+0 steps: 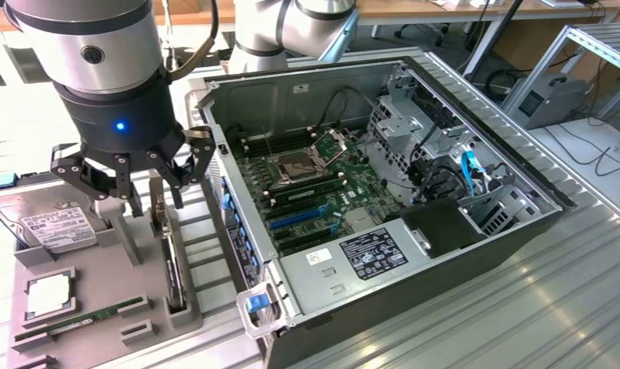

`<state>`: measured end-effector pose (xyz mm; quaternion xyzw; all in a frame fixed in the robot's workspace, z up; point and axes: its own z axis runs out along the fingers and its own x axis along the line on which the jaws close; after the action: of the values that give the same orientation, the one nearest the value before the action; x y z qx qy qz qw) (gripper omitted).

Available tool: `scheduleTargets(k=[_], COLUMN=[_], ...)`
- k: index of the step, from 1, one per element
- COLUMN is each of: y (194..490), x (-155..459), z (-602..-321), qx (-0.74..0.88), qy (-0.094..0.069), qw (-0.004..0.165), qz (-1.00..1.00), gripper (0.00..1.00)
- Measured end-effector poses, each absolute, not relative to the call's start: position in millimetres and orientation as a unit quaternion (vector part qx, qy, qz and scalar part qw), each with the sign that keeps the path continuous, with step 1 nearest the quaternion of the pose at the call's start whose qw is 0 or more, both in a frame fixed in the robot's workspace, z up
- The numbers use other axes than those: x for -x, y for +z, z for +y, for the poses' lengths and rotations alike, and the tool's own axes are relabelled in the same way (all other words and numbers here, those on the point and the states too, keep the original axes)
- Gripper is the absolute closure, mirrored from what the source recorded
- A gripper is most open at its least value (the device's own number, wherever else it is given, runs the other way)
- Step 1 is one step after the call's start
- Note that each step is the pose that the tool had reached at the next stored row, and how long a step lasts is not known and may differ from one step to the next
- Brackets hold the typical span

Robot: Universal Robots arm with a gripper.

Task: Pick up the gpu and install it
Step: 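Pick up the gpu and move the gpu toward the slot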

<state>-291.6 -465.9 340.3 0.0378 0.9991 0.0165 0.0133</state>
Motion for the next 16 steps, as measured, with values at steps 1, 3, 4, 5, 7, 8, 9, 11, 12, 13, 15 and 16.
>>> scheduleTargets(k=[1,3,4,5,7,8,9,11,12,13,15,16], y=[340.0,339.4,339.2,338.9,338.3,337.9,337.6,336.8,336.5,336.2,335.6,335.4], x=[291.6,291.6,291.7,291.7,291.7,291.7,291.8,291.8,291.8,291.8,291.8,291.8], z=[-466.0,-466.1,-466.2,-466.3,-466.4,-466.5,-466.6,-466.8,-466.9,-467.0,-467.1,-467.2], qx=[-0.038,-0.038,-0.038,-0.038,-0.038,-0.038,-0.038,-0.038,-0.038,-0.038,-0.038,-0.038], qy=[0.016,0.016,0.016,0.016,0.016,0.016,0.016,0.016,0.016,0.016,0.016,0.016], qw=[0.013,0.013,0.013,0.013,0.013,0.013,0.013,0.013,0.013,0.013,0.013,0.013], qz=[0.999,0.999,0.999,0.999,0.999,0.999,0.999,0.999,0.999,0.999,0.999,0.999], gripper=[0.52,0.52,0.52,0.52,0.52,0.52,0.52,0.52,0.52,0.52,0.52,0.52])
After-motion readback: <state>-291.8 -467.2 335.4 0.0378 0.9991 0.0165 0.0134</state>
